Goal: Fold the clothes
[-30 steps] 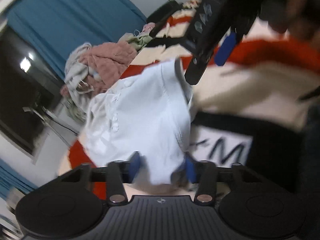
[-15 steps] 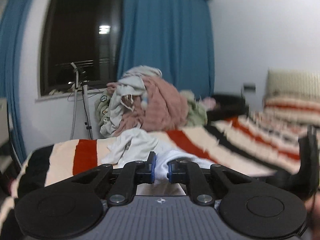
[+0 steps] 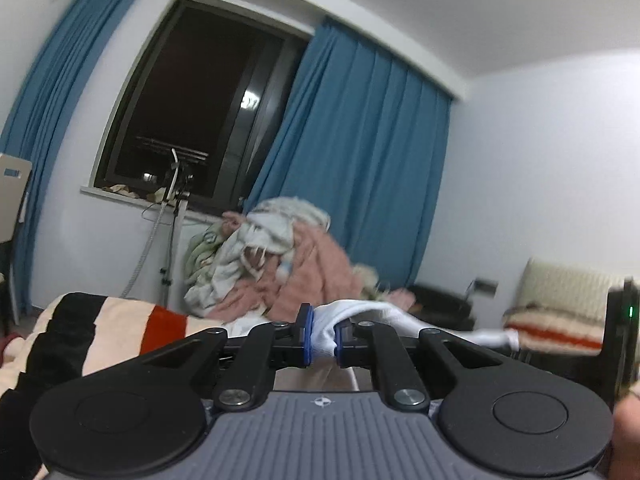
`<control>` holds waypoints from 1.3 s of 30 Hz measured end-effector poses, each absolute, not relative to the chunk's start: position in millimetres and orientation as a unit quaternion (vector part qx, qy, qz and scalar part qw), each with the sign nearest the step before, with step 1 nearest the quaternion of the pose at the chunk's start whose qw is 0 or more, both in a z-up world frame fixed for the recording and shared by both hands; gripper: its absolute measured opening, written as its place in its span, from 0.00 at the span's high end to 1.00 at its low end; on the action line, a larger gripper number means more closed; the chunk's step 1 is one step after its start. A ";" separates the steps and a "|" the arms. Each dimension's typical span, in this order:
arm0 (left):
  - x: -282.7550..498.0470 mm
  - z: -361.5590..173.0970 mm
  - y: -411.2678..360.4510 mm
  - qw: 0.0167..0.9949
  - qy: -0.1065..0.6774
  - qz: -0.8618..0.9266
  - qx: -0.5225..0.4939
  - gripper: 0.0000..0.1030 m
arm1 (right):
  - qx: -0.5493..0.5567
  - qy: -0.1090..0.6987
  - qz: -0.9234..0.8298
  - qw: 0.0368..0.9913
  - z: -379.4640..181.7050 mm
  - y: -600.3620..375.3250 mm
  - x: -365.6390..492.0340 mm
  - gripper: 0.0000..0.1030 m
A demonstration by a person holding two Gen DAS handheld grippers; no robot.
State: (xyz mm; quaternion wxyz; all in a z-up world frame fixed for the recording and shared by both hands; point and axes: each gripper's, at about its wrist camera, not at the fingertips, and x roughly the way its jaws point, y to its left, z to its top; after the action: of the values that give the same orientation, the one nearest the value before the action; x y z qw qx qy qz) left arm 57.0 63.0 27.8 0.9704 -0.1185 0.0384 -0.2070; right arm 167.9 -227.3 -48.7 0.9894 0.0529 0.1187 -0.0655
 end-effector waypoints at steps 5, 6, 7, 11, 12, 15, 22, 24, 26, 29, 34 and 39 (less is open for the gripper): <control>52.0 28.7 78.9 0.960 0.062 -0.235 -0.142 0.89 | 0.064 0.171 -0.049 0.982 -56.8 -238.3 175.8 0.33; 52.8 27.1 80.5 0.958 0.074 -0.237 -0.143 0.89 | 0.067 0.187 -0.043 0.979 -61.8 -240.2 178.3 0.34; 56.2 24.1 81.6 0.955 0.093 -0.239 -0.147 0.89 | 0.069 0.203 -0.037 0.976 -66.8 -242.0 180.8 0.33; 78.2 7.5 79.0 0.945 0.176 -0.234 -0.144 0.89 | 0.081 0.268 -0.015 0.960 -88.0 -249.6 190.8 0.34; 84.7 3.0 78.9 0.942 0.192 -0.233 -0.147 0.89 | 0.093 0.285 -0.014 0.954 -98.9 -253.3 192.9 0.34; 104.3 -6.0 83.5 0.936 0.217 -0.226 -0.159 0.89 | 0.130 0.333 -0.010 0.934 -129.5 -264.3 198.3 0.34; 179.1 -27.3 78.3 0.916 0.281 -0.239 -0.155 0.88 | 0.234 0.259 -0.025 0.937 -126.8 -300.6 187.1 0.32; 200.5 -38.2 69.5 0.912 0.299 -0.236 -0.153 0.88 | 0.236 0.263 -0.024 0.935 -131.4 -305.4 191.3 0.32; 208.8 -46.2 65.4 0.911 0.306 -0.235 -0.146 0.88 | 0.215 0.254 -0.014 0.943 -130.5 -297.5 192.3 0.32; 212.1 -49.0 61.2 0.910 0.305 -0.244 -0.138 0.88 | 0.168 0.239 0.027 0.956 -127.9 -274.6 197.4 0.32; 200.1 -35.1 56.1 0.917 0.276 -0.265 -0.115 0.88 | 0.028 0.253 0.073 0.964 -137.6 -224.4 224.1 0.32; 185.3 -25.6 59.1 0.919 0.268 -0.270 -0.108 0.88 | 0.025 0.297 0.049 0.953 -157.9 -225.8 255.5 0.91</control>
State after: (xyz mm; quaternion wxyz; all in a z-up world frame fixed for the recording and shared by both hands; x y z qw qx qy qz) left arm 185.3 59.1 -25.6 0.9188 -0.1076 0.2677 -0.2695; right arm 255.5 -225.8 -157.9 0.9534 0.0253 0.2966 0.0487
